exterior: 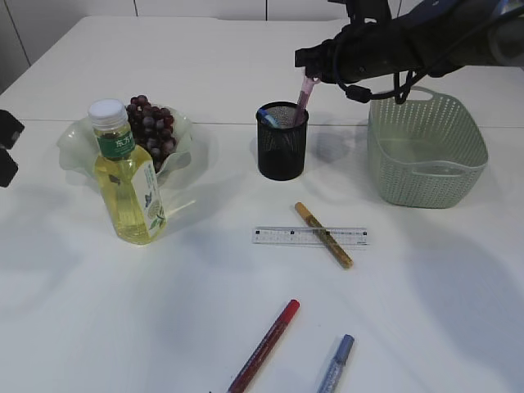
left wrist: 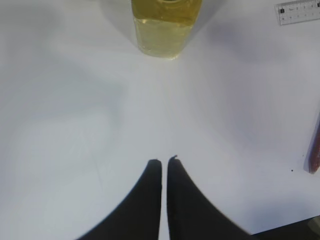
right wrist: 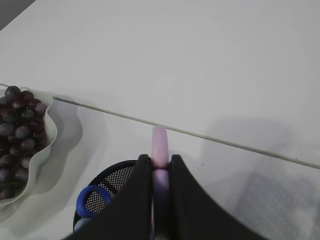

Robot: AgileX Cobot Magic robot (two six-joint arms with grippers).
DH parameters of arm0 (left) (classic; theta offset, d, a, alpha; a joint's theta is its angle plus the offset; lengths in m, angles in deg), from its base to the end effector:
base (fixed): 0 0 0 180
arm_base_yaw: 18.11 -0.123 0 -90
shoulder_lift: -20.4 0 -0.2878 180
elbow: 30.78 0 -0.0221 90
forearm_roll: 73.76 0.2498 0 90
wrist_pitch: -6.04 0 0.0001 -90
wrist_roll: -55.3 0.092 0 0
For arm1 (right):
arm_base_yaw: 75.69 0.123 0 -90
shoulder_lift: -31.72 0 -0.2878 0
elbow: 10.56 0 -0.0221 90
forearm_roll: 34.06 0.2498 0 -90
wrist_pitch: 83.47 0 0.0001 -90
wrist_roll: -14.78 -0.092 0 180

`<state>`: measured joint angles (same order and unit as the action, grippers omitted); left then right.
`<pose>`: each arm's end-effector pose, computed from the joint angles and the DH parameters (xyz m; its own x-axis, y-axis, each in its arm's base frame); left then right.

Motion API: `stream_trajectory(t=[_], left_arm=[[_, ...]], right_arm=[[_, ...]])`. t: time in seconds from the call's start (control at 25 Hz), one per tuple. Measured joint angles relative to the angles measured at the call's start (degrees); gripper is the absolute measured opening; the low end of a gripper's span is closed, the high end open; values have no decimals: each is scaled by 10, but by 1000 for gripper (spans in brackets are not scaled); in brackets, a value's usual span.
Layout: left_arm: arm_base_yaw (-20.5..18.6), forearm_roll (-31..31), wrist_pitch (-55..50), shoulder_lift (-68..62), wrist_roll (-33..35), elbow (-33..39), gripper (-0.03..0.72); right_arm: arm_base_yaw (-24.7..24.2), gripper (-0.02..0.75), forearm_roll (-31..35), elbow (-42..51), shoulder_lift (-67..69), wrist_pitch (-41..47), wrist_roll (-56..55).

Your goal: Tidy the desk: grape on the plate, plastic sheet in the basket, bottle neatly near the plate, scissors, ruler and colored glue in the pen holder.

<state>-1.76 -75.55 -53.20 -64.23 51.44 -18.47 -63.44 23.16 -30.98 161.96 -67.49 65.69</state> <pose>0.2495 -0.0758 0.3171 -0.8990 0.1770 -0.4006 0.2177 0.9743 -0.0581 0.4908 0.1284 0.2359 -0.5035 -0.0178 -0.8638 -0.3602 0.9131 0.1911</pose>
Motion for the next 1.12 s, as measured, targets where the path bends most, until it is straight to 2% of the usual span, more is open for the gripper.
stream_trajectory(t=[0.16, 0.32, 0.4, 0.6, 0.76, 0.88, 1.12], left_arm=[[0, 0, 1, 0, 0, 0, 18], [0, 1, 1, 0, 0, 0, 18], [0, 1, 2, 0, 0, 0, 18], [0, 1, 2, 0, -1, 0, 18], [0, 5, 2, 0, -1, 0, 18], [0, 6, 2, 0, -1, 0, 18], [0, 7, 2, 0, -1, 0, 18]], right_arm=[[0, 123, 0, 0, 0, 0, 15], [0, 288, 4, -1, 0, 2, 21], [0, 346, 16, -1, 0, 4, 23], [0, 377, 55, -1, -1, 14, 23], [0, 382, 54, -1, -27, 33, -1], [0, 384, -8, -2, -56, 74, -73], [0, 384, -281, -2, -96, 241, -322]])
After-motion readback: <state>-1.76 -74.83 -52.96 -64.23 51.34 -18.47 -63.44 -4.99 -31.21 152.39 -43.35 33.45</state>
